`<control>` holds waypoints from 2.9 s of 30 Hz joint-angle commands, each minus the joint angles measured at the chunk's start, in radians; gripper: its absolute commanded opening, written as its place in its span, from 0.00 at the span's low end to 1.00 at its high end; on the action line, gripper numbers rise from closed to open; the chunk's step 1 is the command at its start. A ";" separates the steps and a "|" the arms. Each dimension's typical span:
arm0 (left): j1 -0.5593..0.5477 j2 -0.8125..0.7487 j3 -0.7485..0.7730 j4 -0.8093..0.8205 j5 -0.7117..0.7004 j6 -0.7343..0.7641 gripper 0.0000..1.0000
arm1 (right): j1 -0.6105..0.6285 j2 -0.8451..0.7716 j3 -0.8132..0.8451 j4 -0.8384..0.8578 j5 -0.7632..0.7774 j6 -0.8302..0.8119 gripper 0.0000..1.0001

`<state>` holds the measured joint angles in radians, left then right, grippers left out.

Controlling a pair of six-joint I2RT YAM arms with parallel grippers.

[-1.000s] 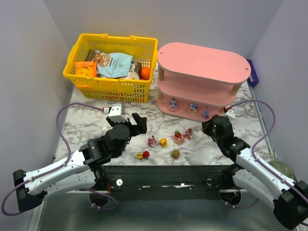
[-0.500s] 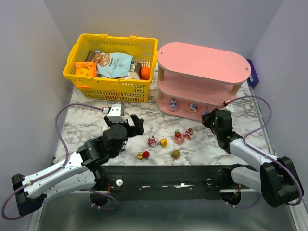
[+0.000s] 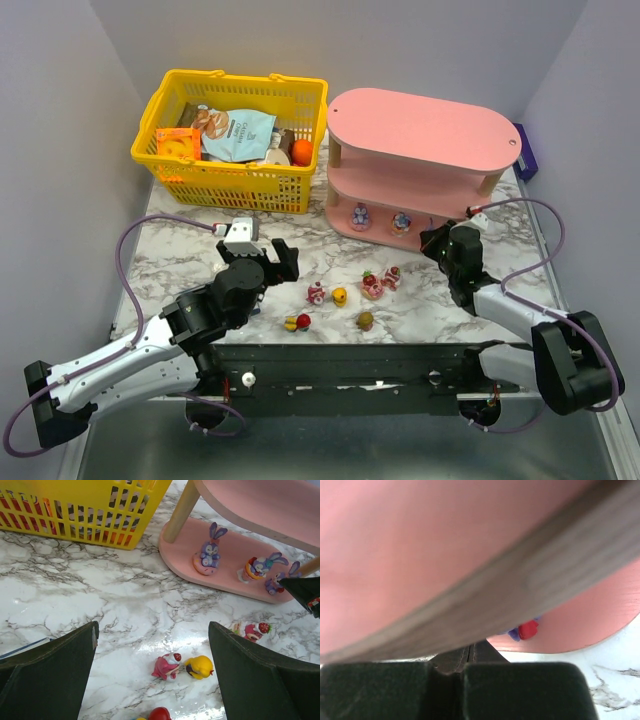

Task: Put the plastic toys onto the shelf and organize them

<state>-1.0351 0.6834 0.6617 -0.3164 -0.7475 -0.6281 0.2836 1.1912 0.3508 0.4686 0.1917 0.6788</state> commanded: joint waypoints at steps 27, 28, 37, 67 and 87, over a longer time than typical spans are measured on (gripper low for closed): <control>0.015 0.002 -0.007 0.022 0.020 0.008 0.99 | -0.001 0.004 -0.101 0.077 -0.060 0.008 0.01; 0.015 0.004 -0.008 0.023 0.023 0.008 0.99 | -0.001 0.008 -0.098 0.085 -0.057 0.010 0.01; 0.021 0.008 -0.011 0.039 0.033 0.011 0.99 | -0.001 -0.062 -0.225 0.200 -0.002 0.143 0.01; 0.035 0.004 -0.008 0.034 0.043 0.013 0.99 | -0.001 0.281 -0.288 0.751 0.046 0.462 0.01; 0.038 0.021 -0.008 0.039 0.043 0.015 0.99 | -0.027 0.249 -0.210 0.507 0.087 0.476 0.01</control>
<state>-1.0023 0.7044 0.6613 -0.2928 -0.7048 -0.6239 0.2657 1.4220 0.1299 1.0203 0.2287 1.1332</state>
